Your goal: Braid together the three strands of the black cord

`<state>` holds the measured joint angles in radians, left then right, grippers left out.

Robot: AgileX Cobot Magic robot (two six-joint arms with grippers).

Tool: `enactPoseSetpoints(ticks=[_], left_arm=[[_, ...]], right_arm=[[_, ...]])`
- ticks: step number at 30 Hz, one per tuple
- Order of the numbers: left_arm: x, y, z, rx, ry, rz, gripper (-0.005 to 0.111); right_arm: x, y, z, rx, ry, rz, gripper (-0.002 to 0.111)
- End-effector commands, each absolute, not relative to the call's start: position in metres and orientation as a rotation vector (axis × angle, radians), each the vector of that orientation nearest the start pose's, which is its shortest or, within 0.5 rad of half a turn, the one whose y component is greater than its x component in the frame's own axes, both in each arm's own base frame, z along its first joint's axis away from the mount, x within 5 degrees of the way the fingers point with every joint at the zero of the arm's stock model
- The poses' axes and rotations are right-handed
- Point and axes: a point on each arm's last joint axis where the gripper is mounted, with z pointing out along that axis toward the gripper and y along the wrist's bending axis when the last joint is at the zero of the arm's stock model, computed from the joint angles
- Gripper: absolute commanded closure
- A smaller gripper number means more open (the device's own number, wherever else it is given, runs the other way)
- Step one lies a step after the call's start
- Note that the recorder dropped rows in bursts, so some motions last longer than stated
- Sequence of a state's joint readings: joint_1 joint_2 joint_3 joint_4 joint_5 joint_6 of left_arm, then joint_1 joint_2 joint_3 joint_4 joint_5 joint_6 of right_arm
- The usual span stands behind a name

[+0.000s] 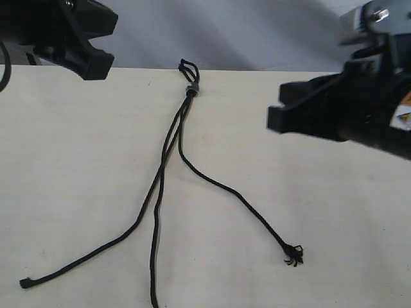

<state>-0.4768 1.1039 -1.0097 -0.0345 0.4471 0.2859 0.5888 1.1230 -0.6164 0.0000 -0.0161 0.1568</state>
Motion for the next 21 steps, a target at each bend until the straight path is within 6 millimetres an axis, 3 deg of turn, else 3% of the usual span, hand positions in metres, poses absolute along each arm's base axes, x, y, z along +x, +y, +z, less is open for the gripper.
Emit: enactPoseSetpoints(ticks=[1, 5, 9, 18, 21], left_arm=[[0.214, -0.111, 0.369, 0.714, 1.846, -0.149, 0.107], [0.213, -0.111, 0.368, 0.719, 1.858, -0.148, 0.107], [0.213, -0.11, 0.366, 0.729, 1.879, -0.146, 0.107], [0.214, -0.109, 0.362, 0.777, 1.893, -0.087, 0.107], [0.22, -0.098, 0.363, 0.677, 1.914, -0.085, 0.107]], right_arm=[[0.192, 0.167, 0.261, -0.571, 2.016, 0.543, 0.109], [0.187, 0.198, 0.253, -0.706, 2.098, 0.558, 0.109], [0.18, 0.217, 0.248, -0.794, 2.179, 0.555, 0.109], [0.168, 0.234, 0.221, -0.846, 2.316, 0.548, 0.109], [0.169, 0.238, 0.212, -0.847, 2.416, 0.513, 0.109]])
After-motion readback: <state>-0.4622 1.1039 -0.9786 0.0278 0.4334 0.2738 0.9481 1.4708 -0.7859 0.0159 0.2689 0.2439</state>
